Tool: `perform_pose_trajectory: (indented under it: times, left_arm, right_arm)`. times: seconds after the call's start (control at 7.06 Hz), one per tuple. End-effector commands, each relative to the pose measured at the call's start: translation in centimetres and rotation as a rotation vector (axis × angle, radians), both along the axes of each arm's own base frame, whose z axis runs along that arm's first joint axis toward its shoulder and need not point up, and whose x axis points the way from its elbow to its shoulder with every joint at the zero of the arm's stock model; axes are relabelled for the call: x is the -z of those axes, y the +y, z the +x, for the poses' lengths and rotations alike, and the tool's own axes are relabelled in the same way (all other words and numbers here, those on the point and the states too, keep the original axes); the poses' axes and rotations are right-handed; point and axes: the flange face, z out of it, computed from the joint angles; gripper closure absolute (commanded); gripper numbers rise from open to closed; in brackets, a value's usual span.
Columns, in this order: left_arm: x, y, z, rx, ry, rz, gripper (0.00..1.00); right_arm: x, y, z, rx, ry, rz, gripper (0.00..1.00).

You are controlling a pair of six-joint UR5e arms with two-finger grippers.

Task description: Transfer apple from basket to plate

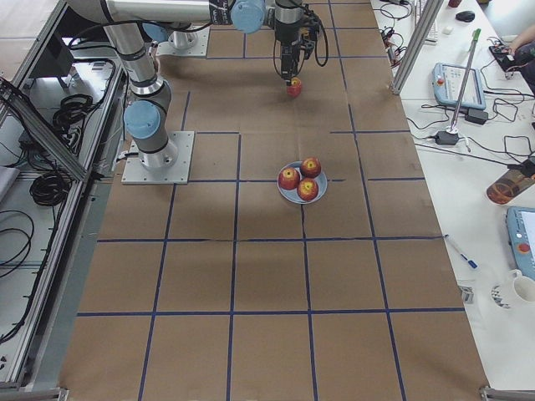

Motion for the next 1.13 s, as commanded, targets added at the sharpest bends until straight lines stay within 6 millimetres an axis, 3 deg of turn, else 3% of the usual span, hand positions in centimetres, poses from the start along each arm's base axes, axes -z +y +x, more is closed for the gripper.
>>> perform_pose_trajectory:
  times: [0.0,0.14,0.28,0.57,0.71,0.85,0.99]
  left_arm:
    - [-10.7,0.1,6.8,-0.023,-0.012,0.001,0.01]
    - [-14.7,0.9,10.4,-0.038,-0.019,0.008,0.01]
    - [-18.3,2.8,14.2,-0.048,-0.033,0.047,0.01]
    - [-22.8,7.4,17.5,-0.075,-0.063,0.094,0.01]
    - [-23.1,8.5,18.0,-0.076,-0.122,0.100,0.01]
    - [-22.4,8.0,18.1,-0.077,-0.115,0.115,0.01]
    - [-21.6,7.9,18.1,-0.079,-0.117,0.121,0.01]
  right_arm:
    - [0.2,-0.1,-0.1,-0.001,0.003,0.004,0.00]
    - [0.2,-0.1,0.0,-0.003,0.003,0.001,0.00]
    - [0.0,0.0,0.0,-0.003,0.006,-0.007,0.00]
    - [-0.2,-0.2,0.1,0.000,0.000,-0.019,0.00]
    - [0.1,-0.6,0.5,-0.003,0.000,-0.013,0.00]
    - [0.3,-0.8,1.0,0.020,-0.002,-0.016,0.00]
    - [0.8,-1.0,3.1,0.023,-0.005,-0.027,0.00]
